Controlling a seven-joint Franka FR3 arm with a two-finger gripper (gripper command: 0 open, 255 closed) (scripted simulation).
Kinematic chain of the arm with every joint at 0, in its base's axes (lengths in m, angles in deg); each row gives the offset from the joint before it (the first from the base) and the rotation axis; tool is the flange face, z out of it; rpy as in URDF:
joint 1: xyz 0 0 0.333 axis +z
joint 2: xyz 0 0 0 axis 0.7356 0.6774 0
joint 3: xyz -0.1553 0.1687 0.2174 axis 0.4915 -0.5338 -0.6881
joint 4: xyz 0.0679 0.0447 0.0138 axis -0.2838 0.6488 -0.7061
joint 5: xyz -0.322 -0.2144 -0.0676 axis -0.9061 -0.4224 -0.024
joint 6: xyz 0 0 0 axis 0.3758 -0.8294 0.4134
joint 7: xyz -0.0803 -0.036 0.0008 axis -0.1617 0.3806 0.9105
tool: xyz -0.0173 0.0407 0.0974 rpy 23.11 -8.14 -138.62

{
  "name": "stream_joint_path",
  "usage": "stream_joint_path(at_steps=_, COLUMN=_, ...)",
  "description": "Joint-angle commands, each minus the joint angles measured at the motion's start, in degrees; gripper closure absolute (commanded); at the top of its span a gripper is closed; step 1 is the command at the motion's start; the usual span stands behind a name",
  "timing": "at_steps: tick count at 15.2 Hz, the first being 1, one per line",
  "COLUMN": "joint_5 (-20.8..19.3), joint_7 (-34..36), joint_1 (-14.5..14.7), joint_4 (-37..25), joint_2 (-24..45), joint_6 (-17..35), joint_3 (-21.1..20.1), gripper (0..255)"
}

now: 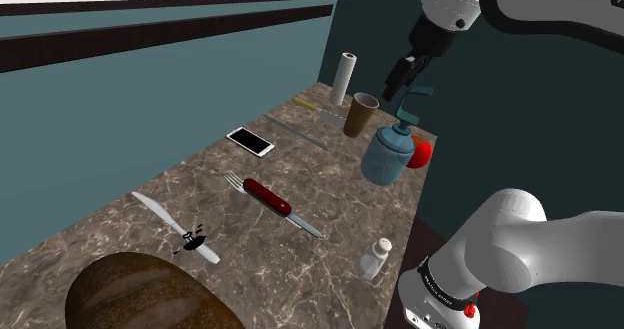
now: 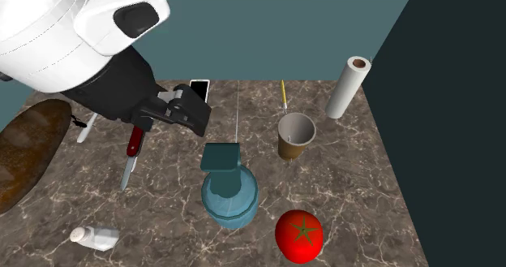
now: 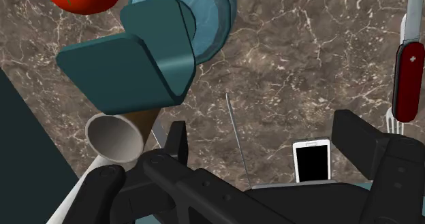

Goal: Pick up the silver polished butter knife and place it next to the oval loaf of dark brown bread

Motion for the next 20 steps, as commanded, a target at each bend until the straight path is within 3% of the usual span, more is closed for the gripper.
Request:
stream_joint_path(at_steps=1, joint_5=0.0, joint_7=0.0, joint_1=0.0, joint_4=0.0, joint_2=0.0, joint_6=0.0, joint_3=0.0, gripper=0)
stream_joint_path(at_steps=10, joint_5=0.7, joint_7=-4.2, joint_1=0.5, joint_4=-2.6, joint_2=18.3, joint_6=11.4, joint_3=3.3, gripper=0)
stream_joint_path(at_steps=20, joint_5=3.6, joint_7=-9.9, joint_1=1.1, joint_4=-11.9, joint_2=40.8, joint_6=19.6, joint_3=5.6, gripper=0)
